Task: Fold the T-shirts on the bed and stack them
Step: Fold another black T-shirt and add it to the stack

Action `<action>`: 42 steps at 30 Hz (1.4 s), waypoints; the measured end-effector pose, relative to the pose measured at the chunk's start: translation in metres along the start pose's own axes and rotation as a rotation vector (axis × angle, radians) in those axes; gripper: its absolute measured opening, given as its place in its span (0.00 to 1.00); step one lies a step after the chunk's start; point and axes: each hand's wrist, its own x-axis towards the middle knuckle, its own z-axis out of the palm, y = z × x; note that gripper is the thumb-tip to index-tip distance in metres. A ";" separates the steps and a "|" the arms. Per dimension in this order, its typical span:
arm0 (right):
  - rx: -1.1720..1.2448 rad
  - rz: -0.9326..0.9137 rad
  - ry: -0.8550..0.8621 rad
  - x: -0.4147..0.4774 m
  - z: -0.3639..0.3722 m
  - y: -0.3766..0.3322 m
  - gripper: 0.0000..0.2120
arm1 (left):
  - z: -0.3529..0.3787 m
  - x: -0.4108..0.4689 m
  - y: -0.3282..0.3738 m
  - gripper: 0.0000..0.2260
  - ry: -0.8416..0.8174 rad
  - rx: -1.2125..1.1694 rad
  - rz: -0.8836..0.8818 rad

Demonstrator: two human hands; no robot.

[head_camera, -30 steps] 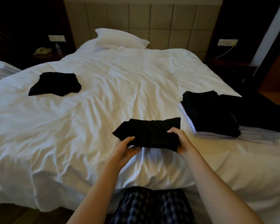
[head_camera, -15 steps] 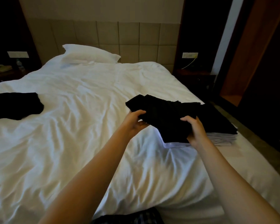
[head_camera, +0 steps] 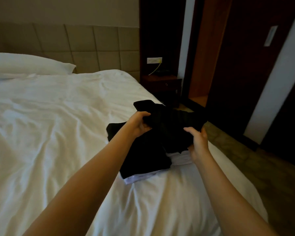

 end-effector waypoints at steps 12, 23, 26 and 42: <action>-0.144 0.082 0.394 0.051 0.001 0.056 0.31 | 0.013 0.086 -0.055 0.22 0.102 0.209 -0.086; -0.517 0.022 0.613 0.023 0.004 0.026 0.32 | 0.018 0.051 -0.049 0.27 0.165 0.511 -0.050; -0.565 -0.135 0.617 0.013 0.013 0.013 0.23 | 0.010 0.033 -0.032 0.15 0.155 0.580 0.006; -1.146 -0.307 -0.300 -0.067 0.131 0.038 0.14 | -0.109 -0.094 0.035 0.23 0.331 1.188 0.202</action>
